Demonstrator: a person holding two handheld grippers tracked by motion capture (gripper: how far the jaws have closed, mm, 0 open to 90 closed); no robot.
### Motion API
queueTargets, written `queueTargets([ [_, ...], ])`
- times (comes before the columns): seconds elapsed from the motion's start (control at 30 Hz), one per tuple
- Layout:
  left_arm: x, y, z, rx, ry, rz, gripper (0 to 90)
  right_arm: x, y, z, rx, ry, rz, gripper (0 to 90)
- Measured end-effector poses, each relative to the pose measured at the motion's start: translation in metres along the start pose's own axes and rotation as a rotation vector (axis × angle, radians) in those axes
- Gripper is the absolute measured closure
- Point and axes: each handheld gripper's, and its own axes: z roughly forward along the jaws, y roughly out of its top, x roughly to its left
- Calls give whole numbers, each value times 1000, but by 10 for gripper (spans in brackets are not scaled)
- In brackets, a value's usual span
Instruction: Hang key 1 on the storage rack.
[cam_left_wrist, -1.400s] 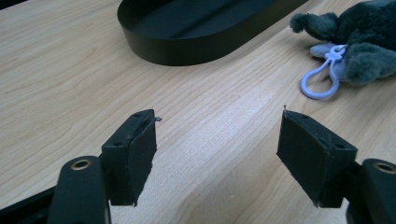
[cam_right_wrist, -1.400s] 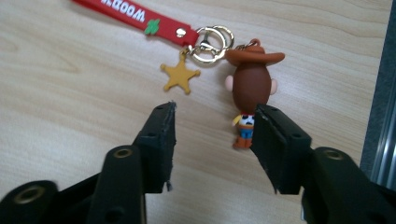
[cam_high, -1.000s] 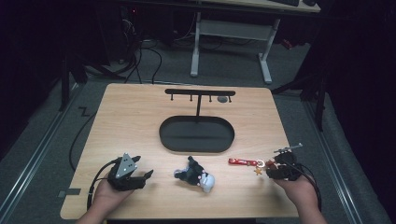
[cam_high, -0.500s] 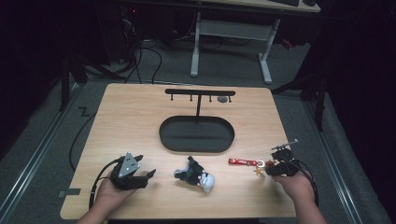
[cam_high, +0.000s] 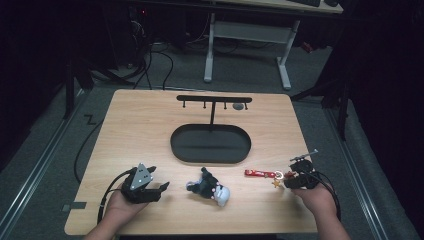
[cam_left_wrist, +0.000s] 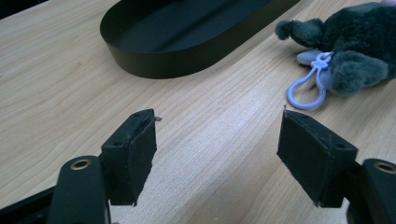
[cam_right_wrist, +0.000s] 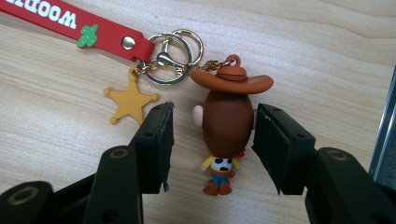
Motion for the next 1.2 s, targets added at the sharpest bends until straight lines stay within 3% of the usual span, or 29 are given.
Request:
queueTargets([
  [0.7,3,-2,0,2,-6,-10,284,-4,-5,8,7,-18,8,483],
  [1.2,3,-1,2,17,-9,8,285,-11,-1,11,11,61,48,605],
])
